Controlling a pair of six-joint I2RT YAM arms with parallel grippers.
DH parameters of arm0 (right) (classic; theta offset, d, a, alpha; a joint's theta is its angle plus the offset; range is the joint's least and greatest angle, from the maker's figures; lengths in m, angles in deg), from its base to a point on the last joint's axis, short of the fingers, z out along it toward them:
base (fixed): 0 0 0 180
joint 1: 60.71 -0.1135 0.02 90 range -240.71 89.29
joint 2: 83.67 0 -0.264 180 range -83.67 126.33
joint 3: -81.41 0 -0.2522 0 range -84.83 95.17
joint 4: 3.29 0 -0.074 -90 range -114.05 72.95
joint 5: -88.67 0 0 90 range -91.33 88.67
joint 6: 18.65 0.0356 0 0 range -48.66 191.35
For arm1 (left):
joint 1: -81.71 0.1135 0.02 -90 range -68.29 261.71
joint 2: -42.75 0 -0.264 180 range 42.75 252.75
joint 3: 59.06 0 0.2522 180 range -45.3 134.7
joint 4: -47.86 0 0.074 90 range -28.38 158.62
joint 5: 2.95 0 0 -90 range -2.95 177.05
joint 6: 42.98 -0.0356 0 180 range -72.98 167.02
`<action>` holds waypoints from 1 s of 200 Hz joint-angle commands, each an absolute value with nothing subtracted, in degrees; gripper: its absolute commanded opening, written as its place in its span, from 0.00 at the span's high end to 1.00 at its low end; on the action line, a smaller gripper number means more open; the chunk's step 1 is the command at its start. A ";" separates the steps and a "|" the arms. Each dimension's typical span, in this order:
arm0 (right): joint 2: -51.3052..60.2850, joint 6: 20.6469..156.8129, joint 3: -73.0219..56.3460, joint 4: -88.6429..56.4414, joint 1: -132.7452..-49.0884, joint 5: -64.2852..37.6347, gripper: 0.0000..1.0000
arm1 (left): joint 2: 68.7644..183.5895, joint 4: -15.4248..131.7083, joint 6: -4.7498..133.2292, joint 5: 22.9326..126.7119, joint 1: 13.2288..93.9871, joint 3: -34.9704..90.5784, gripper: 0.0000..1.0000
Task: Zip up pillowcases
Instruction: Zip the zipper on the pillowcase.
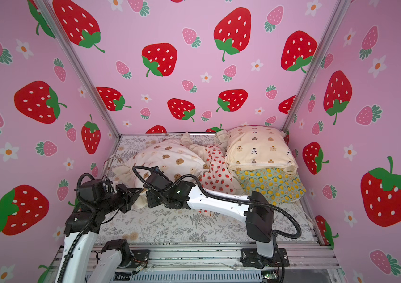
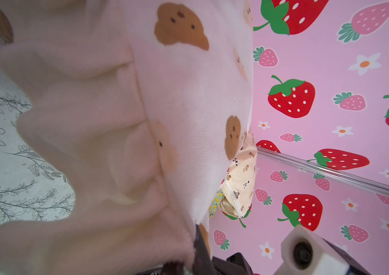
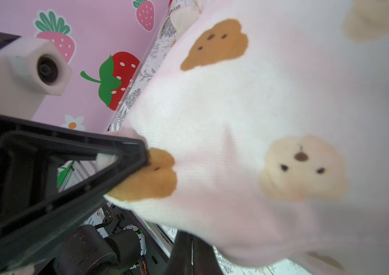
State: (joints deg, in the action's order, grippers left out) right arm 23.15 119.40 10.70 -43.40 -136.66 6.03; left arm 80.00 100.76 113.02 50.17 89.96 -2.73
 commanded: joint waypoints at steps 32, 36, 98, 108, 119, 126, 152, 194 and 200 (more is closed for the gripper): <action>22.19 121.88 12.11 -48.75 -136.38 10.58 1.00 | 80.01 101.83 111.60 50.17 90.40 1.04 1.00; 22.10 121.88 12.11 -48.90 -136.31 10.86 1.00 | 80.06 102.14 111.40 50.30 90.50 1.25 1.00; 20.15 121.72 9.01 -49.92 -136.18 11.20 1.00 | 82.66 103.99 107.88 49.43 94.13 5.22 1.00; 19.80 121.71 8.49 -49.85 -134.31 11.00 1.00 | 83.32 104.66 106.72 49.82 95.40 6.20 1.00; 19.28 121.63 7.88 -49.84 -133.80 11.11 1.00 | 84.02 104.95 105.79 49.71 97.17 6.70 1.00; 19.01 121.38 7.60 -49.90 -133.46 11.28 1.00 | 84.52 105.04 105.39 49.42 98.47 6.94 1.00; 18.39 120.71 6.64 -50.25 -132.06 10.97 1.00 | 86.11 104.95 103.65 48.29 103.39 8.49 1.00; 16.58 119.44 4.17 -50.77 -129.39 11.89 1.00 | 88.99 105.46 101.03 46.59 109.93 10.66 1.00; 16.26 119.24 3.91 -51.12 -129.00 12.23 1.00 | 89.37 105.72 100.61 46.38 110.86 10.85 1.00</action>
